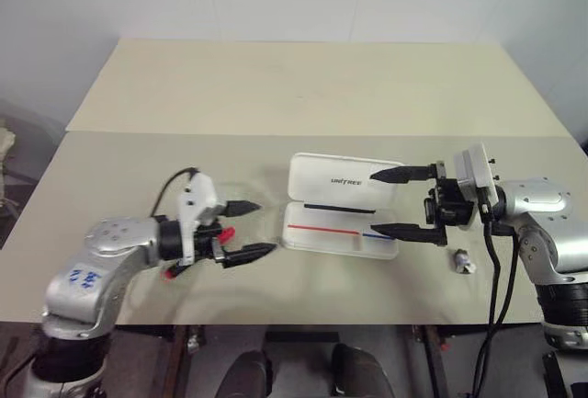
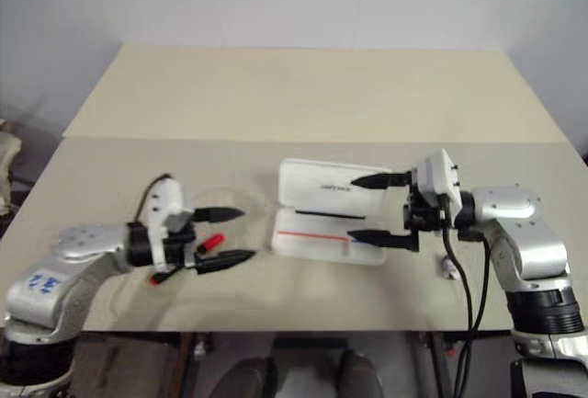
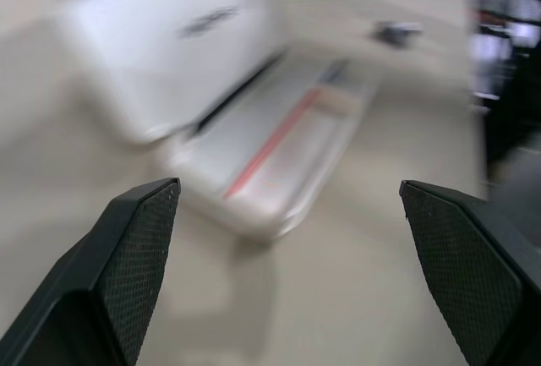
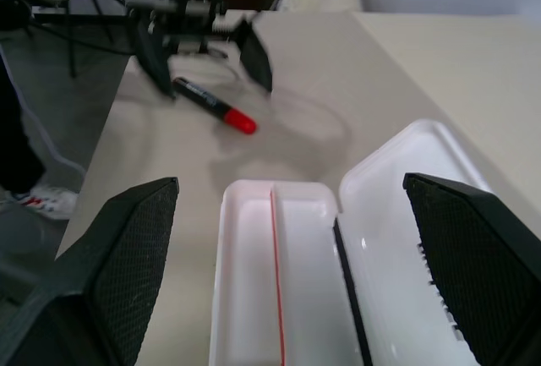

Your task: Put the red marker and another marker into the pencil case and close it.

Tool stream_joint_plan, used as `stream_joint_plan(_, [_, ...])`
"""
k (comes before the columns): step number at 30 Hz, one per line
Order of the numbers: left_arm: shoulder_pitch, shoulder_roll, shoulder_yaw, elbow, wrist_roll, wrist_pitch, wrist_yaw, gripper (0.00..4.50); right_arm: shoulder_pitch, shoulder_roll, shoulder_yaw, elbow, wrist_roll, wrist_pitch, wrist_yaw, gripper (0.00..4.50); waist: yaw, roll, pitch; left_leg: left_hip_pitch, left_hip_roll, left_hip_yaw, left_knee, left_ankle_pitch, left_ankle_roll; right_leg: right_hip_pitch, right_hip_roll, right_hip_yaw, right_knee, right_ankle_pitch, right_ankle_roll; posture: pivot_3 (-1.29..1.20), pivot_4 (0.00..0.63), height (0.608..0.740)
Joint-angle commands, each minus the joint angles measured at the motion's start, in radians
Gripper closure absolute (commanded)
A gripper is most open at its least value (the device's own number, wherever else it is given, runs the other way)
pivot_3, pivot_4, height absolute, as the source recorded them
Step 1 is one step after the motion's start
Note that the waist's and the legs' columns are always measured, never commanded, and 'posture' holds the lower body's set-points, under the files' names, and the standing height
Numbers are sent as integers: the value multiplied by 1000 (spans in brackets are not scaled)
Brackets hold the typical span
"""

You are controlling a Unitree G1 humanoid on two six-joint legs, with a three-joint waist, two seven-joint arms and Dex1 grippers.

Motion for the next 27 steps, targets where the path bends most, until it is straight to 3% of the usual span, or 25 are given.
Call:
stream_joint_plan(1, [126,38,191,-40,-49,-80,-30,51,-55,22,19,31,-13,-32,32,0,-3,0,0,0,0,0,0,0,0,0,0,0,0,0,0,0,150,740])
stream_joint_plan(3, [232,56,293,-21,-51,-132,-59,51,-80,38,33,58,-25,-44,42,0,-8,0,0,0,0,0,0,-1,-1,0,0,0,0,0,0,0,150,740])
stream_joint_plan(6, [322,59,351,28,-43,-205,-79,51,-98,46,37,78,-31,-51,52,0,-4,0,0,0,1,1,-1,-1,-2,-1,1,0,0,0,-1,0,150,740])
stream_joint_plan(13, [461,38,273,169,49,-385,-94,51,-108,48,37,80,-39,-55,69,0,0,0,0,0,1,1,-1,-3,-2,-1,1,0,0,0,-1,0,150,740])
stream_joint_plan(27, [224,11,44,465,178,-566,7,51,-82,33,-4,34,-19,-105,64,0,-3,0,0,1,1,2,-1,-3,-2,-3,1,-1,2,0,-2,0,150,740])
